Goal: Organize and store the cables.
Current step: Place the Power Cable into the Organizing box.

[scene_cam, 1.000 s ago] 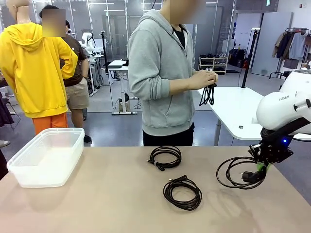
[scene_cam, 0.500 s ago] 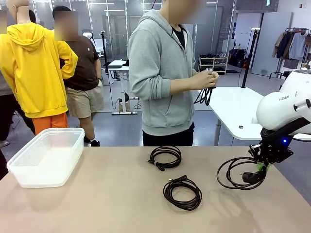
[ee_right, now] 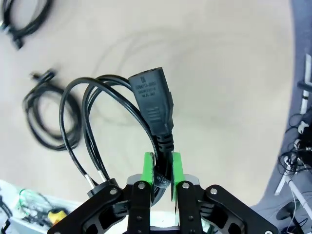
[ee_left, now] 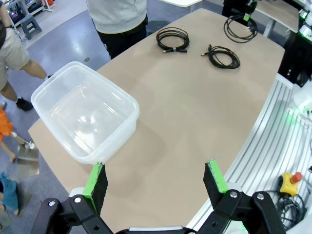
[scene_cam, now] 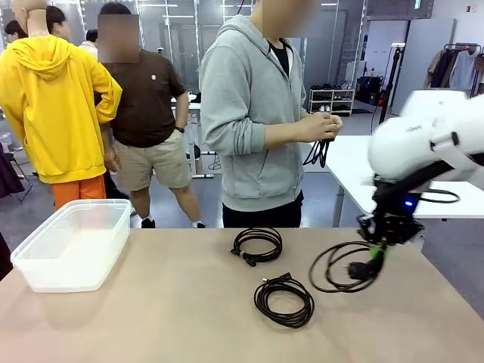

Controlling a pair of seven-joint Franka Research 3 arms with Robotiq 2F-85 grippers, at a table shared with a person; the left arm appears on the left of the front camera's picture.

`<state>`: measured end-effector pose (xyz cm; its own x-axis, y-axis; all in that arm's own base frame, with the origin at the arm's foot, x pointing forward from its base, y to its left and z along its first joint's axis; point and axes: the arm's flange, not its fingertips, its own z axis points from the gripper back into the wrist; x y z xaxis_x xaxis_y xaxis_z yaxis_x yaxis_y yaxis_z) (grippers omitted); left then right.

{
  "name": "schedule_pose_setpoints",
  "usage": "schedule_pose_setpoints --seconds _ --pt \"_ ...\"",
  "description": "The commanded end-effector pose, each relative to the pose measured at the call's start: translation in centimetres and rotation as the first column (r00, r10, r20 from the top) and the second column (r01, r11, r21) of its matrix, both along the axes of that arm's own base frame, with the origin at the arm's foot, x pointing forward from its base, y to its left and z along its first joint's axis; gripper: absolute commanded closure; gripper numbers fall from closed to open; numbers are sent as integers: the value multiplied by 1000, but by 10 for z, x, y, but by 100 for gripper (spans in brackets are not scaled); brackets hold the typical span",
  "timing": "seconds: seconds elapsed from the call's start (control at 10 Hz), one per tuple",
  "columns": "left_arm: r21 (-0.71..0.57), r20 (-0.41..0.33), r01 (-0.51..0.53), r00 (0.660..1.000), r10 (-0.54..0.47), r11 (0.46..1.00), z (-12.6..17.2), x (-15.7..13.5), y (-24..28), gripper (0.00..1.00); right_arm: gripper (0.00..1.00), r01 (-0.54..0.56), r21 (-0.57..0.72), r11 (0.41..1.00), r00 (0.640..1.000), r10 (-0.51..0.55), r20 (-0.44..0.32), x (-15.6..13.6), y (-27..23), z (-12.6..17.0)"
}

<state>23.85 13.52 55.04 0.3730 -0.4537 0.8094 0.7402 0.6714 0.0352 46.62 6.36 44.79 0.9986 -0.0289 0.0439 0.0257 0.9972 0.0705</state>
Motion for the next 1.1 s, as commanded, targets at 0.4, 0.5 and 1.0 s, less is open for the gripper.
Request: schedule_pose_setpoints --seconds 0.4,0.5,1.0 --pt "-5 10 21 1000 -21 1000 1 2 -1 0 82 -91 90 992 993 83 84 18 178 28" --pt "-5 10 21 1000 -21 1000 1 2 -1 0 82 -135 83 987 987 127 99 20 214 21" --pt "-5 10 21 1000 -21 1000 1 2 -1 0 82 -265 89 960 956 249 156 7 337 -32"
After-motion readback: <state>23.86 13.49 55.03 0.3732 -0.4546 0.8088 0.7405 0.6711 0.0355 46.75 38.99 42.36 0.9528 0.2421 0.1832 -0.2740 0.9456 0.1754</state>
